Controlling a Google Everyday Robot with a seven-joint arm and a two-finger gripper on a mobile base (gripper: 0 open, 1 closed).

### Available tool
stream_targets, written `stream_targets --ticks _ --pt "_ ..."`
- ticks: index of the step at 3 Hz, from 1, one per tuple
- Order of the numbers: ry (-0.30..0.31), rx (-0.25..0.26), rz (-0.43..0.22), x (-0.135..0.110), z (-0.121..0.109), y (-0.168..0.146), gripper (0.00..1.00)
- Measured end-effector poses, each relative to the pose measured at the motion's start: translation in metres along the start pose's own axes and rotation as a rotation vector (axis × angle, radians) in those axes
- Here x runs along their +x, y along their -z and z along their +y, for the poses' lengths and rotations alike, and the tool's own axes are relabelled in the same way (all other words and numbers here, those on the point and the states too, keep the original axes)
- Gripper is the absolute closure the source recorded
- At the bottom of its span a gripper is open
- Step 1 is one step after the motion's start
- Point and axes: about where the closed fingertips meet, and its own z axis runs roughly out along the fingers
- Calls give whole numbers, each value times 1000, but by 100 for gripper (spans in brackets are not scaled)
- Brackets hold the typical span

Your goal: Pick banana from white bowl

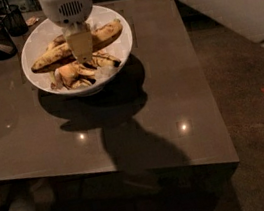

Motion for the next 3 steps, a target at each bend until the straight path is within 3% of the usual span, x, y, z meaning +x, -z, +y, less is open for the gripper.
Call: stream_targets --ticks 1,2,3 --pt "-6 26 -11 0 1 11 100" --pt "25 12 -22 -9 10 24 100" --pt "28 -30 -50 -12 36 28 100"
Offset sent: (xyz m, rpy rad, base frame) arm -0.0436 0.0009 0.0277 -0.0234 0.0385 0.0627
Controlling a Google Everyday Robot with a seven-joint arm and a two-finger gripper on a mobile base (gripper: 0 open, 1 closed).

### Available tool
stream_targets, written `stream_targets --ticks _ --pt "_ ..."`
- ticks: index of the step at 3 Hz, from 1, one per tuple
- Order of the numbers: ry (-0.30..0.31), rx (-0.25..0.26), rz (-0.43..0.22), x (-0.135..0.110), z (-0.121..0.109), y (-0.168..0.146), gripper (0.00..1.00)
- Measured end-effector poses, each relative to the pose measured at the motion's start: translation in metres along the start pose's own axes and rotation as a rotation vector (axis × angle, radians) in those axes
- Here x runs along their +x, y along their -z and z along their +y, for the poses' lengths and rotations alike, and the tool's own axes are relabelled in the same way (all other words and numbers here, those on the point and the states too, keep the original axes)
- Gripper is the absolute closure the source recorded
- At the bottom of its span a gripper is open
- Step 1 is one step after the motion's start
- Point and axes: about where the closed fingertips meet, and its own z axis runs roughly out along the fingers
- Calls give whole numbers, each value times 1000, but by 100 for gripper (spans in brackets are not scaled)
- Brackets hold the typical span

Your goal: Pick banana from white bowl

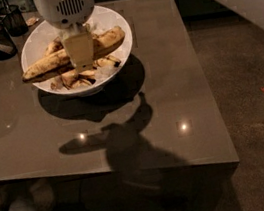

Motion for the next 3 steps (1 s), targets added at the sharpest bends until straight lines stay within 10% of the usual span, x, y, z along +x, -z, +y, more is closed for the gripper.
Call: stream_targets --ticks 2,3 --pt "-15 -111 -19 -9 66 1 100" --pt "-14 -83 -37 -13 60 4 100"
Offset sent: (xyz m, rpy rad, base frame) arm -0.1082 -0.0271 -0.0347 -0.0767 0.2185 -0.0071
